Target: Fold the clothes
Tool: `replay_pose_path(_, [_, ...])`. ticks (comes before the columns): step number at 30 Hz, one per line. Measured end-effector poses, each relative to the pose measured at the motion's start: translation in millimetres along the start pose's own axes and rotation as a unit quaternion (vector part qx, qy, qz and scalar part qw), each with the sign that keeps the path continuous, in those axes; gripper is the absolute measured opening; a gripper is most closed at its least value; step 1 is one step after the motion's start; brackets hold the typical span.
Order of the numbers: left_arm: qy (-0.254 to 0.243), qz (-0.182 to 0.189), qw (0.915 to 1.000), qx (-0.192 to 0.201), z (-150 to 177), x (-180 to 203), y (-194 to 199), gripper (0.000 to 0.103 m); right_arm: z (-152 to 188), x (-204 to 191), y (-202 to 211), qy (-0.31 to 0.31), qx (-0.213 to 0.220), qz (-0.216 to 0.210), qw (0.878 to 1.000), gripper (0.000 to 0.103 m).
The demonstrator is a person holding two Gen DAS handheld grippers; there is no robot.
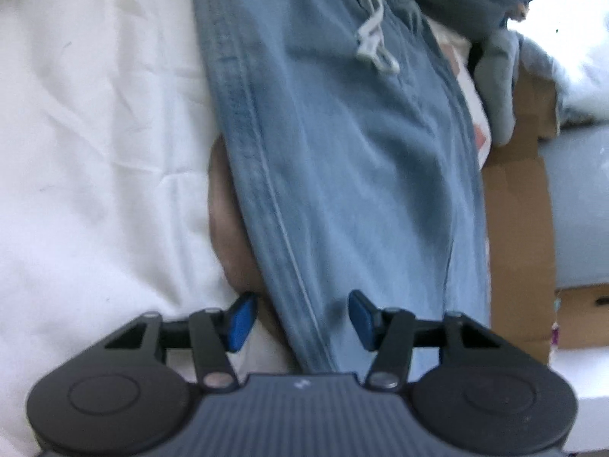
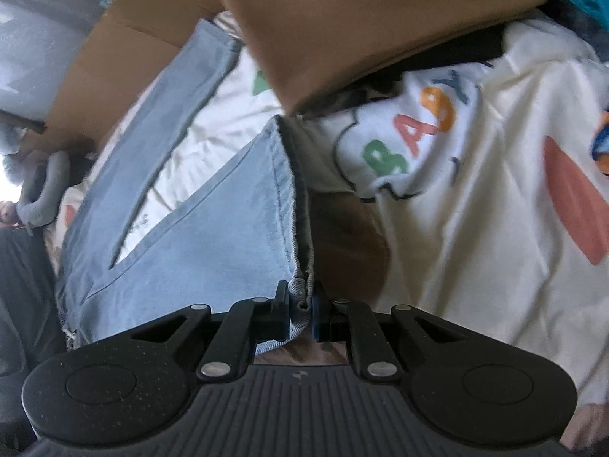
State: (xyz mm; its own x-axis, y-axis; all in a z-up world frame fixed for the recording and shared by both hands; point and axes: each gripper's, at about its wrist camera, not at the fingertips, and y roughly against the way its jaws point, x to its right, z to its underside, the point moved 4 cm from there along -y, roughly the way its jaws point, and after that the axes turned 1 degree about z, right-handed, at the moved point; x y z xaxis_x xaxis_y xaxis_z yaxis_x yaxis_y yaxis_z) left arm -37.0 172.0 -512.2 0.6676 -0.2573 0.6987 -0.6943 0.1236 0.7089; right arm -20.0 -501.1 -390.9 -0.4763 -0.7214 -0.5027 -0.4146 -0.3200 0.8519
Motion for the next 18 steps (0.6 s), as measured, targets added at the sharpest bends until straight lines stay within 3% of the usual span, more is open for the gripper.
replay_pose_path(1, [0.008, 0.001, 0.9999, 0.006, -1.6, -2.9, 0.9, 0.049, 1.2, -1.1, 0.1, 0.003, -0.002, 0.003, 1.0, 0.008])
replay_pose_path(3, [0.025, 0.002, 0.9995, 0.018, -4.8, -8.7, 2.7, 0.01, 4.3, -2.4, 1.8, 0.008, -0.003, 0.009, 1.0, 0.008])
replay_pose_path(6, [0.043, 0.015, 0.9984, 0.034, -7.8, -12.1, 8.8, 0.006, 9.7, -1.3, 4.2, 0.01, -0.003, 0.016, 1.0, 0.008])
replay_pose_path(15, [0.008, -0.014, 0.999, 0.041, -11.7, -9.1, 20.4, 0.004, 27.9, 11.9, -1.0, 0.003, -0.008, 0.048, 0.999, 0.008])
replay_pose_path(18, [0.023, -0.015, 0.9987, 0.042, -16.8, -15.5, 17.6, 0.005, 36.6, 19.1, -8.4, -0.003, -0.018, 0.062, 0.998, 0.008])
